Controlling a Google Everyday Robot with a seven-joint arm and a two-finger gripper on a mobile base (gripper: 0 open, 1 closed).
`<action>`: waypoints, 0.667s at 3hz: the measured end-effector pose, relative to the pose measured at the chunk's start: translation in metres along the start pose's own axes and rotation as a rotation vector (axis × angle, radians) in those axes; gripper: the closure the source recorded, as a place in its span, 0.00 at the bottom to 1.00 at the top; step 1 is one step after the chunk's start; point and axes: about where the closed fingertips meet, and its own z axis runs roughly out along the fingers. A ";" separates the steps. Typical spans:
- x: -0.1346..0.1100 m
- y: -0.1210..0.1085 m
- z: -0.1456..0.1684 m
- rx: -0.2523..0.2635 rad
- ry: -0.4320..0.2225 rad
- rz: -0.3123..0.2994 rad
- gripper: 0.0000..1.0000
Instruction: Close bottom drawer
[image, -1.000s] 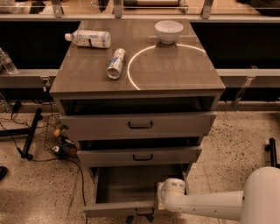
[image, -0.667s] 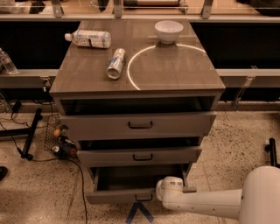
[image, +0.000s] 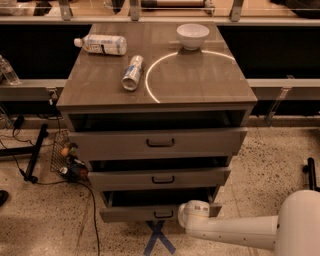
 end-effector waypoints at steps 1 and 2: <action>0.000 0.000 0.000 0.000 0.000 0.000 1.00; 0.009 0.003 0.043 -0.052 -0.007 0.006 1.00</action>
Offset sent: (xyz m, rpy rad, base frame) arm 0.0257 0.0007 -0.0592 0.0296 0.0789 0.0248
